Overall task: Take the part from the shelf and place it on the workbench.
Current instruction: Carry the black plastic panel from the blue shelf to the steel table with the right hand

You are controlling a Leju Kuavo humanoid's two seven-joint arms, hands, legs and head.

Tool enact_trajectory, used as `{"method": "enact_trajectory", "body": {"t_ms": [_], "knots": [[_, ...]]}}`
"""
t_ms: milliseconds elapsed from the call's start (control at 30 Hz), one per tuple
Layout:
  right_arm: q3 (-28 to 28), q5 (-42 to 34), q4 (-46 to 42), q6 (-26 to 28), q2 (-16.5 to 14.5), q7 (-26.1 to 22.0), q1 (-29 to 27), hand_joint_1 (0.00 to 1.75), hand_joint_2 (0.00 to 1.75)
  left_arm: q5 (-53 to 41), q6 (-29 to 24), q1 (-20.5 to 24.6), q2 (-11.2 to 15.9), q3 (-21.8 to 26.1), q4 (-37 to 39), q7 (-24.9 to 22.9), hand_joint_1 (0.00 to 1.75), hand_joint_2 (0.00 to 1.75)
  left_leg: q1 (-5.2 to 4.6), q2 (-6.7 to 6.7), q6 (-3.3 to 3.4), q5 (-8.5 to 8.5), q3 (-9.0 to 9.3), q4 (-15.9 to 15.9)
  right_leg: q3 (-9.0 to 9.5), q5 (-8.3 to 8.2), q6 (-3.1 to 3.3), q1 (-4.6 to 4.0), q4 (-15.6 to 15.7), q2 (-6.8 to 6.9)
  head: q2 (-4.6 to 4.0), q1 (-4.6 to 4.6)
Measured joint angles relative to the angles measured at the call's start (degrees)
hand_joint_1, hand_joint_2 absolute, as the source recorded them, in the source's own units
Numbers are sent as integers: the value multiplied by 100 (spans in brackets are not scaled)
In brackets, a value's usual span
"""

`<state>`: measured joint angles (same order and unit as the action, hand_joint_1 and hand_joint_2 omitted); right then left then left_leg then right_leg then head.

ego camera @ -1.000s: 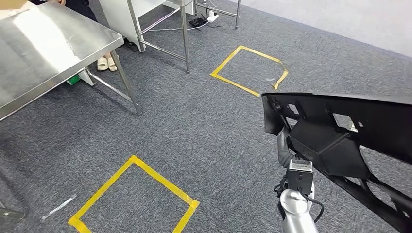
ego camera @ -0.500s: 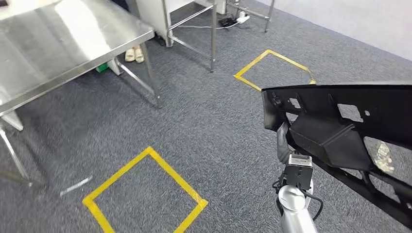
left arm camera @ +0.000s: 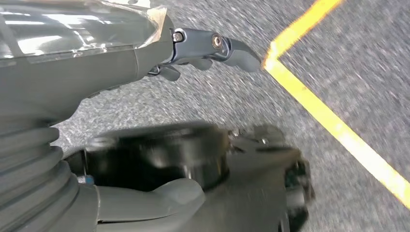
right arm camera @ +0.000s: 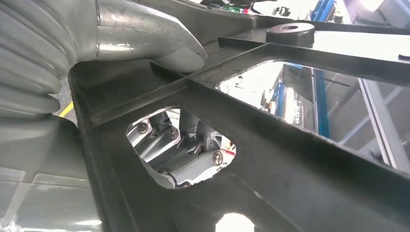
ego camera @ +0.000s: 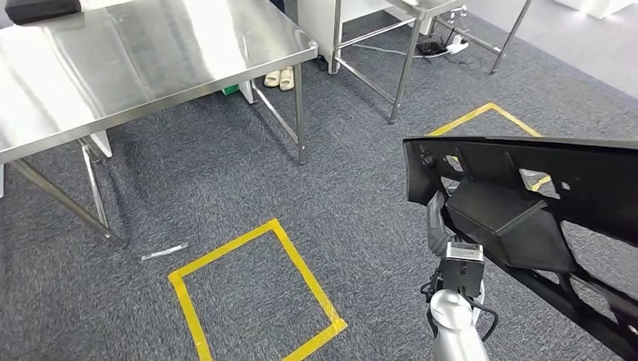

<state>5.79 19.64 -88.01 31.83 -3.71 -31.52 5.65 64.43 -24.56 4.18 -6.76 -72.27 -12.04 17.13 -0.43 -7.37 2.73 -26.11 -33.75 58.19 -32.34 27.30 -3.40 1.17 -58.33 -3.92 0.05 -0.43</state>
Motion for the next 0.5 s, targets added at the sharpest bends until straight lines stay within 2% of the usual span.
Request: {"method": "enact_trajectory", "body": {"t_ms": [33, 67, 100, 133, 200, 233, 267, 300, 333, 367, 433, 467, 500], "knots": [[-4, 11, -5, -1, -4, 6, -1, 175, 175, 19, -87, -2, -1, 3, 11, -15, 0, 175, 4, -51, -32, 14, -23, -10, 2, -12, 44, -6, 10, 64, -1, -1], [-10, 25, -14, -1, -13, 13, -2, 175, 175, 52, -178, -5, -3, 7, 22, -33, 0, 175, 7, -36, -62, 11, -37, -6, 5, -23, 83, 7, 18, 123, 0, -5], [-17, 37, -28, -2, -26, 22, -7, 175, 175, 105, -273, -8, -12, 17, 37, -46, 0, 175, 1, 77, -92, -36, -68, 53, 15, -28, 132, 22, 30, 188, 0, -14], [-22, 51, -46, -4, -39, 30, -20, 175, 175, 173, -346, -10, -24, 39, 54, -50, 0, 175, -4, 248, -121, -149, -145, 220, 26, -29, 188, 38, 45, 257, 1, -33], [-36, 81, -75, -7, -60, 49, -75, 175, 175, 335, -430, -13, -46, 123, 82, -3, 0, 175, 4, 607, -172, -513, -446, 871, 44, -6, 277, 26, 53, 415, 1, -62], [-46, 97, -85, -8, -64, 55, -113, 175, 175, 402, -425, -12, -50, 177, 95, 36, 0, 175, 17, 679, -194, -681, -616, 1250, 52, 6, 302, 14, 52, 506, 1, -68], [-57, 110, -95, -8, -69, 62, -150, 175, 175, 454, -396, -11, -53, 227, 106, 72, 0, 175, 25, 714, -210, -765, -718, 1510, 61, 15, 313, 6, 52, 598, 0, -66], [-66, 122, -108, -9, -77, 68, -182, 175, 175, 493, -349, -11, -57, 272, 118, 86, 0, 175, 33, 741, -223, -747, -721, 1588, 71, 24, 320, 2, 51, 686, 1, -68], [-72, 140, -125, -11, -86, 77, -206, 175, 175, 519, -283, -12, -63, 308, 136, 74, 0, 175, 40, 773, -229, -625, -607, 1432, 84, 33, 321, 1, 50, 762, 0, -69], [-78, 169, -150, -14, -93, 92, -224, 175, 175, 541, -211, -16, -71, 344, 158, 49, 0, 175, 48, 842, -226, -439, -403, 1091, 101, 44, 313, 1, 49, 830, 1, -70], [-102, 259, -226, -23, -99, 137, -253, 175, 175, 582, -66, -29, -103, 408, 225, -4, 0, 175, 20, 1148, -195, -197, -11, 361, 124, 72, 273, -38, 42, 949, 1, -73], [-120, 303, -273, -27, -98, 158, -271, 175, 175, 597, -13, -33, -121, 435, 265, -13, 0, 175, -2, 1264, -165, -159, 88, 139, 128, 84, 250, -68, 39, 1014, 1, -69], [-136, 340, -322, -30, -97, 180, -289, 175, 175, 612, 25, -34, -143, 457, 309, -9, 0, 175, -29, 1319, -132, -178, 110, 52, 130, 93, 227, -98, 40, 1087, 1, -61]]}}
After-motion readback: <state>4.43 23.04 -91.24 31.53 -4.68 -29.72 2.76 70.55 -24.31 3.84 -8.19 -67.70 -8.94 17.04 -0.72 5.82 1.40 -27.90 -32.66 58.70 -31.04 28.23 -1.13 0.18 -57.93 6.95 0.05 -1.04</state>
